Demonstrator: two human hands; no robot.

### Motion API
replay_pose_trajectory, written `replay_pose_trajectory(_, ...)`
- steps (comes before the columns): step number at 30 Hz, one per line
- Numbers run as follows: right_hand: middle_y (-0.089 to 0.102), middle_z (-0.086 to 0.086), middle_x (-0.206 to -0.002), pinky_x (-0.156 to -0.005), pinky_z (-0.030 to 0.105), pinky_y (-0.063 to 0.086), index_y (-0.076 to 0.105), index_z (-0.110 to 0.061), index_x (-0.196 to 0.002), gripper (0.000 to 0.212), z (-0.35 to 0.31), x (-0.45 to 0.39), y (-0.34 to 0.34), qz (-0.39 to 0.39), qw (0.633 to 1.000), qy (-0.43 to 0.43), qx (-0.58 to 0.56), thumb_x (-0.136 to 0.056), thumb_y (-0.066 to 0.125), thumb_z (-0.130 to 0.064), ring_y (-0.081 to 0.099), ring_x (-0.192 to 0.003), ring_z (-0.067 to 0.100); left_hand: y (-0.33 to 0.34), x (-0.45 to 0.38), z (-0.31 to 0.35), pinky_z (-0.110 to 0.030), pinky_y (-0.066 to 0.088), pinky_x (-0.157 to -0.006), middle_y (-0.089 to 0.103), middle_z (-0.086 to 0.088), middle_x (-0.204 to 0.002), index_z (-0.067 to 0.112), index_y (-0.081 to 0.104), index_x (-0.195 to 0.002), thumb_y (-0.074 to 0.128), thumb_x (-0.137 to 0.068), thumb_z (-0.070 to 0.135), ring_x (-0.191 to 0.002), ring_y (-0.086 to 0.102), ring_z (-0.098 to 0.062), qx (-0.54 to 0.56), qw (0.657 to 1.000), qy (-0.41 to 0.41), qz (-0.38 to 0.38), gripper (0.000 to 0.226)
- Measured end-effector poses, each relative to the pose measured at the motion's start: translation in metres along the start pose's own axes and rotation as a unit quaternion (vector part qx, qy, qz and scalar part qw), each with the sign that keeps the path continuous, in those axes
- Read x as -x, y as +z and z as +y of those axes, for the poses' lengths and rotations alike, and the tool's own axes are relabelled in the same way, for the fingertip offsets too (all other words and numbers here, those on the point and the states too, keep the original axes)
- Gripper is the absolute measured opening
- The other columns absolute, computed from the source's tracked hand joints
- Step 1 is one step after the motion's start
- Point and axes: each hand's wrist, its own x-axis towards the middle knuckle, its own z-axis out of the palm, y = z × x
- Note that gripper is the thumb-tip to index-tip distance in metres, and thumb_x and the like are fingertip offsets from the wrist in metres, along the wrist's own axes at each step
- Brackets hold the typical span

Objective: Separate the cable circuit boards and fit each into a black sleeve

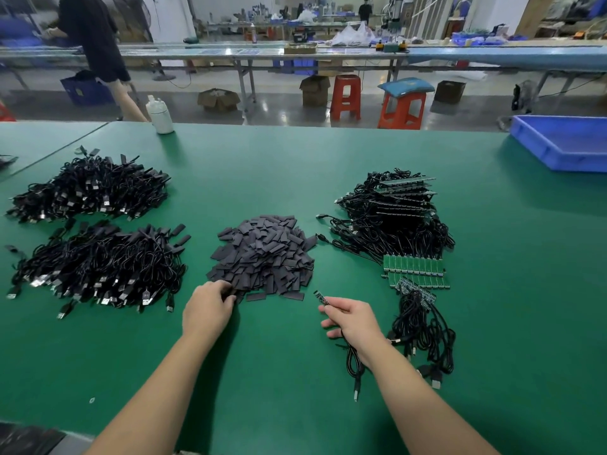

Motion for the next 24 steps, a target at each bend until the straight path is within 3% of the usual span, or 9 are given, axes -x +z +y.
replay_pose_trajectory(6,0.074,0.008,-0.094,-0.057,0.021,0.053,0.065,-0.005,-0.119,0.027,0.002,-0.001,-0.007,-0.043,0.997,0.02,0.058,-0.093,0.063,-0.002,0.059,-0.058,0.009,-0.008,0.002,0.008,-0.034,0.053,-0.065,0.068,-0.001,-0.107,0.02,0.063,-0.121,0.058,-0.092,0.018,-0.086,0.062,-0.022,-0.013,0.999,-0.001,0.04,0.03)
replay_pose_trajectory(10,0.075,0.007,-0.092,-0.06,0.022,0.054,0.063,-0.005,-0.123,0.03,0.003,0.0,-0.012,-0.062,0.995,0.024,0.08,-0.094,0.062,-0.003,0.06,-0.059,0.009,-0.012,0.005,0.008,-0.036,0.047,-0.062,0.056,-0.004,-0.082,0.011,0.052,-0.093,0.055,-0.089,0.01,-0.072,0.055,-0.026,-0.05,0.998,-0.031,0.017,0.005)
replay_pose_trajectory(12,0.075,0.006,-0.091,-0.061,0.022,0.054,0.063,-0.006,-0.125,0.031,0.003,0.001,-0.014,-0.069,0.993,0.027,0.086,-0.094,0.062,-0.003,0.06,-0.06,0.009,-0.014,0.008,0.007,-0.039,0.048,-0.064,0.054,-0.006,-0.079,0.011,0.045,-0.088,0.054,-0.088,0.005,-0.072,0.056,-0.029,-0.055,0.997,-0.043,-0.009,0.011)
replay_pose_trajectory(15,0.074,0.005,-0.091,-0.061,0.021,0.054,0.063,-0.006,-0.125,0.031,0.002,0.001,-0.016,-0.081,0.992,0.025,0.094,-0.095,0.061,-0.003,0.06,-0.059,0.008,-0.016,0.013,0.008,-0.038,0.05,-0.071,0.061,-0.01,-0.094,0.006,0.053,-0.109,0.054,-0.088,0.0,-0.084,0.061,-0.032,-0.033,0.999,-0.033,0.01,0.021)
replay_pose_trajectory(17,0.074,0.006,-0.092,-0.061,0.022,0.054,0.064,-0.008,-0.124,0.03,0.001,0.001,-0.016,-0.087,0.991,0.025,0.097,-0.095,0.061,-0.003,0.06,-0.059,0.008,-0.016,0.02,0.014,-0.038,0.049,-0.08,0.061,-0.01,-0.112,0.008,0.055,-0.131,0.055,-0.093,0.003,-0.095,0.061,-0.029,-0.002,1.0,0.008,0.024,0.038)
replay_pose_trajectory(19,0.074,0.005,-0.088,-0.059,0.022,0.053,0.065,-0.009,-0.122,0.029,0.001,0.001,-0.016,-0.095,0.99,0.029,0.098,-0.094,0.062,-0.003,0.059,-0.059,0.008,-0.013,0.03,0.026,-0.033,0.048,-0.091,0.058,-0.004,-0.12,0.01,0.053,-0.139,0.056,-0.095,0.005,-0.1,0.058,-0.021,0.053,0.996,0.078,0.006,0.045)
replay_pose_trajectory(24,0.073,0.002,-0.077,-0.058,0.022,0.052,0.07,-0.018,-0.103,0.021,-0.002,0.001,-0.015,-0.121,0.986,0.047,0.107,-0.09,0.063,-0.003,0.059,-0.058,0.01,0.005,0.062,0.063,-0.011,0.033,-0.094,0.053,0.008,-0.111,0.017,0.059,-0.135,0.055,-0.097,0.009,-0.1,0.051,-0.003,0.153,0.958,0.213,-0.114,0.039)
